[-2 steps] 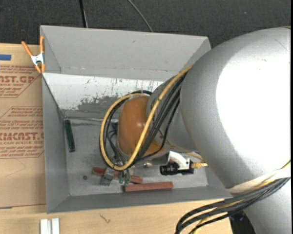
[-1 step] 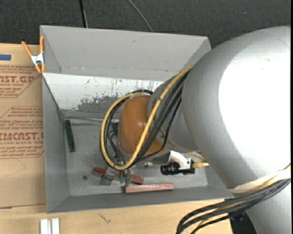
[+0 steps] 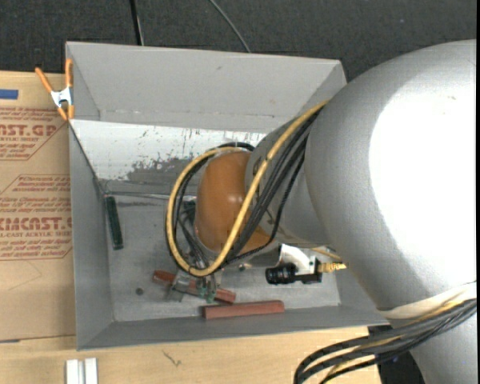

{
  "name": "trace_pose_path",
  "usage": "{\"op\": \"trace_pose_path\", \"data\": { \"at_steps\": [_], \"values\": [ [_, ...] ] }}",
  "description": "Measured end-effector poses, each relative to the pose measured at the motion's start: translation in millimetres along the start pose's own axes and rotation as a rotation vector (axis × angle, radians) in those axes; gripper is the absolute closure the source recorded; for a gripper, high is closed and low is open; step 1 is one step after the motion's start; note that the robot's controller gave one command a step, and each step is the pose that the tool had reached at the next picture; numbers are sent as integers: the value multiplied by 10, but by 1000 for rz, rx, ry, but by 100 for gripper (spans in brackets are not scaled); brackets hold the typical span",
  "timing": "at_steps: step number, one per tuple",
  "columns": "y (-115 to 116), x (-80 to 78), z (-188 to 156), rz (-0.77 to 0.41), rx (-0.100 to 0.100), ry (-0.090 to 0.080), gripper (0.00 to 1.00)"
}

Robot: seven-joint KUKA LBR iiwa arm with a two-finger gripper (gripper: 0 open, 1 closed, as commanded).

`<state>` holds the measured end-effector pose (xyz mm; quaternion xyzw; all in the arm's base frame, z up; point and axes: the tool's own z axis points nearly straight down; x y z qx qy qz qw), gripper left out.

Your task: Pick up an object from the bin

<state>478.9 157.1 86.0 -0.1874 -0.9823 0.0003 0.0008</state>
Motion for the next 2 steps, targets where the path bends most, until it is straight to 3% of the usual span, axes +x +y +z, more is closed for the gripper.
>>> {"op": "trace_pose_path", "data": {
  "at_steps": [2],
  "values": [
    [-6,5,-231,1,2,2,100]
  ]
}}
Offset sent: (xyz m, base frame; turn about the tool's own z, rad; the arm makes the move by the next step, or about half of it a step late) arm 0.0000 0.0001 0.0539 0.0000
